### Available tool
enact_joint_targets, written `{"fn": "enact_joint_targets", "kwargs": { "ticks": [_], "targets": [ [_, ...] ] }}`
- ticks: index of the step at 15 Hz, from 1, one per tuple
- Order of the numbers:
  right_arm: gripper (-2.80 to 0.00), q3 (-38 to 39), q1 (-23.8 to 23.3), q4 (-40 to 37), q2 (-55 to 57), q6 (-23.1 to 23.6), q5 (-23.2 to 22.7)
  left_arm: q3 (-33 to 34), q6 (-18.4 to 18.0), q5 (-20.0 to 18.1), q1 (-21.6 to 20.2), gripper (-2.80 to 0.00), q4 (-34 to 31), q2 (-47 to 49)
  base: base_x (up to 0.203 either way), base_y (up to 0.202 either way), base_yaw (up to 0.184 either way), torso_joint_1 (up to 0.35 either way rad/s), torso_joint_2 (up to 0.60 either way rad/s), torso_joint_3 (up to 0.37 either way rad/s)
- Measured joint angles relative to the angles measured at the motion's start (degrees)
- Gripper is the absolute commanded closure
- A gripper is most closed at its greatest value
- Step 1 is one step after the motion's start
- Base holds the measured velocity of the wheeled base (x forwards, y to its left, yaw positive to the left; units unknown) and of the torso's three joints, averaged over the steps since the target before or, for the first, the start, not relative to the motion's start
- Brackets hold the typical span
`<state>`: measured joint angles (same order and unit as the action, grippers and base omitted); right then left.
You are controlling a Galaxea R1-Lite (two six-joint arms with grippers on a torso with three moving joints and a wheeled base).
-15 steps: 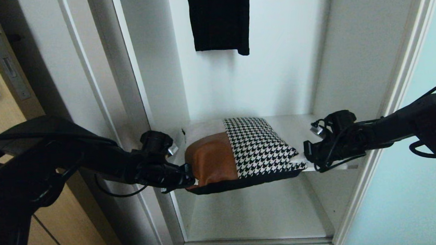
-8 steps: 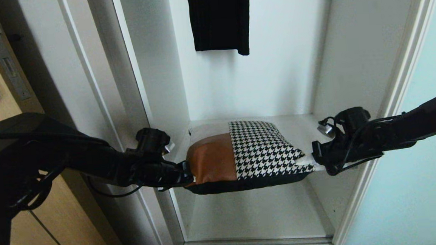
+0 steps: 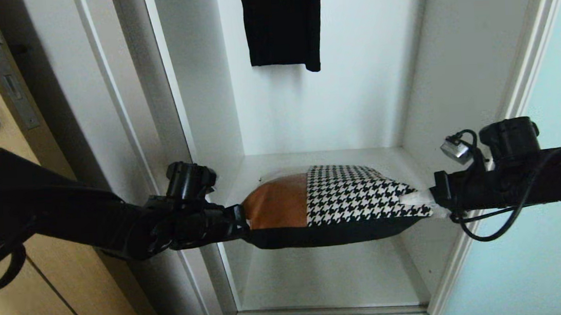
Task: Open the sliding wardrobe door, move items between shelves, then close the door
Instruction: Place the pillow on the lower shelf
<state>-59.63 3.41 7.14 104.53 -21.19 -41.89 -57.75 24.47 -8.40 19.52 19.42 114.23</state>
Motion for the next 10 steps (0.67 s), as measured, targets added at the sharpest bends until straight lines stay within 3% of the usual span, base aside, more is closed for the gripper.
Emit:
{"fn": "enact_joint_targets", "kwargs": {
  "ticks": [5,10],
  "targets": [
    [0.0,8.0,0.1,0.0,-13.8,-1.0,0.0,7.8,-1.5,1.3,1.4,0.0,4.8,-9.5,0.0,0.0,0.0,0.0,0.0,0.0],
    [0.0,13.6,2.8,-0.7,-24.0,-3.2,0.0,13.2,-1.2,1.6,4.2,0.0,4.1,-20.9,0.0,0.0,0.0,0.0,0.0,0.0]
  ]
}}
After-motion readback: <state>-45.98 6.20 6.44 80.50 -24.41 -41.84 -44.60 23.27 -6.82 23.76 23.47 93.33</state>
